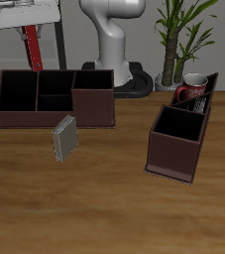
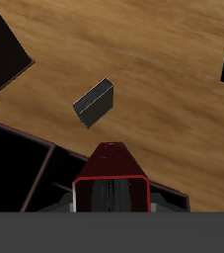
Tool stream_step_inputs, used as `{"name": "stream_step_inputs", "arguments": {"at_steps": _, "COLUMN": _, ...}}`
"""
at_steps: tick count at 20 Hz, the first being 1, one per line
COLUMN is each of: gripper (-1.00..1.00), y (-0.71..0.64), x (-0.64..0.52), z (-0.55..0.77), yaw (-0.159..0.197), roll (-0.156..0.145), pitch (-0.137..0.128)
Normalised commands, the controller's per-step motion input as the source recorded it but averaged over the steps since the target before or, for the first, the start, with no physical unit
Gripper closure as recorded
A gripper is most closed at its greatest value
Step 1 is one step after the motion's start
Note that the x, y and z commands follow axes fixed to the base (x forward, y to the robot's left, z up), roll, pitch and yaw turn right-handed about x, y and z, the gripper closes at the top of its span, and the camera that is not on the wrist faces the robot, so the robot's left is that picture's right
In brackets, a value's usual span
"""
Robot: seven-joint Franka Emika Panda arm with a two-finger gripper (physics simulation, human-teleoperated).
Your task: Place the red mug into the left desk caddy's left compartment and place the striped book into the left desk caddy's back compartment and place the red book into the back desk caddy's front compartment
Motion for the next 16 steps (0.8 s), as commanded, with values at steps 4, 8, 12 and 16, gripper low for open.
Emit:
{"name": "stream_step_inputs", "arguments": {"at_steps": 4, "gripper": 1.0, "y": -0.45, "x": 0.1, "z": -0.13, "yaw": 0.16, "roll": 0.001, "pitch": 0.071}}
{"name": "stream_step_inputs", "arguments": {"at_steps": 8, "gripper": 1.0, "y": -0.22, "x": 0.06, "z": -0.3, "yaw": 0.188, "roll": 0.007, "pitch": 0.092}}
{"name": "stream_step_inputs", "arguments": {"at_steps": 12, "gripper": 1.0, "y": -0.06, "x": -0.06, "z": -0.21, "yaw": 0.189, "roll": 0.025, "pitch": 0.085}}
{"name": "stream_step_inputs", "arguments": {"at_steps": 16, "gripper": 1.0, "y": -0.08, "x": 0.05, "z": -0.09, "yaw": 0.251, "roll": 0.015, "pitch": 0.067}}
